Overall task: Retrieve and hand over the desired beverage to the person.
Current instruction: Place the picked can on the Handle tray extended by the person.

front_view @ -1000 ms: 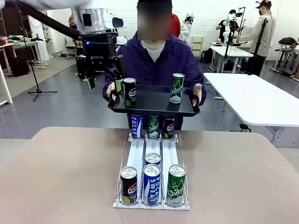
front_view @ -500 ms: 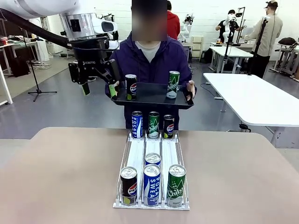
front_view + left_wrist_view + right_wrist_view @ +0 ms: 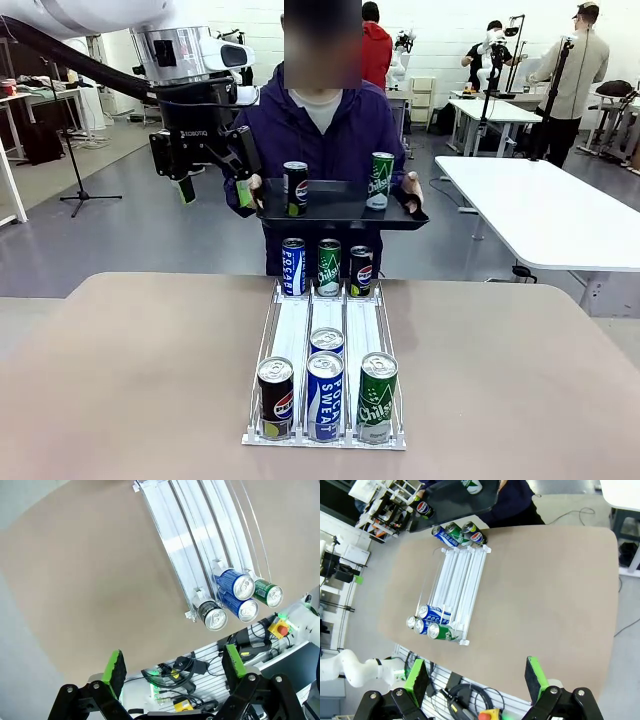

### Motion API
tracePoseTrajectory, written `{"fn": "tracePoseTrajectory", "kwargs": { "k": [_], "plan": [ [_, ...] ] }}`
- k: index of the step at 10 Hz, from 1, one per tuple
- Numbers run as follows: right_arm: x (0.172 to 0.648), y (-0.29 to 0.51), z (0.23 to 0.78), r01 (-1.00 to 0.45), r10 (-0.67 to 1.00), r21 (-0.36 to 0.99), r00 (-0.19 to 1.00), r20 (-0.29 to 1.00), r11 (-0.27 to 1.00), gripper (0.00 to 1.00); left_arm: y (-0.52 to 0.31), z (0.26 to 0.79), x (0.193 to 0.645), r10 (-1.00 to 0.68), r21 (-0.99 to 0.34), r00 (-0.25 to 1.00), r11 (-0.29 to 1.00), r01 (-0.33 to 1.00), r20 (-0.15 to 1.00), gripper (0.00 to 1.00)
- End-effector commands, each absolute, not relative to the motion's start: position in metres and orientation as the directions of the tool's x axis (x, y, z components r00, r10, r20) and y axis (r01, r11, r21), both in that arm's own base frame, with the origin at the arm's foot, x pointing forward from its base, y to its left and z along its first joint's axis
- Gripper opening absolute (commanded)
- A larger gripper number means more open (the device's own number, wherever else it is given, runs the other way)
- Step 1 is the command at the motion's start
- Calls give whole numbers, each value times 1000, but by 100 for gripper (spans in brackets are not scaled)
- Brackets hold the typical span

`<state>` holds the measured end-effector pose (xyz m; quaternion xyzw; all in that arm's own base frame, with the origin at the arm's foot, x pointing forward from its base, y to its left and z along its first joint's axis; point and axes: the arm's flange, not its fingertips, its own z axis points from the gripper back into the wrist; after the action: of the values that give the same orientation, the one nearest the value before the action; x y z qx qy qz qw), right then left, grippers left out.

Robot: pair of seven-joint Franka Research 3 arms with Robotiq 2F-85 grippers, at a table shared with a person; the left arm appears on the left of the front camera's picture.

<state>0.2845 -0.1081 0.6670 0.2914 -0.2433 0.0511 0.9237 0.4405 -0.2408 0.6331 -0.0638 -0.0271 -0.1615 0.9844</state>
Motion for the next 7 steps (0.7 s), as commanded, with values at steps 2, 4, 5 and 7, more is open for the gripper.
{"fn": "tracePoseTrajectory", "kwargs": {
  "k": [2,4,5,7],
  "plan": [
    [286,-108,668,-238,-44,511,876,480,826,100,-226,637,436,-386,-141,918,907,396,95,100],
    [286,-108,668,-238,-44,511,876,480,826,100,-183,653,426,-592,-263,786,741,618,180,100],
    [286,-108,668,-238,-44,511,876,480,826,100,-156,661,414,-667,-255,699,651,715,256,100],
    [286,-108,668,-238,-44,511,876,480,826,100,-90,680,398,-691,-268,592,529,805,414,100]
  ]
}}
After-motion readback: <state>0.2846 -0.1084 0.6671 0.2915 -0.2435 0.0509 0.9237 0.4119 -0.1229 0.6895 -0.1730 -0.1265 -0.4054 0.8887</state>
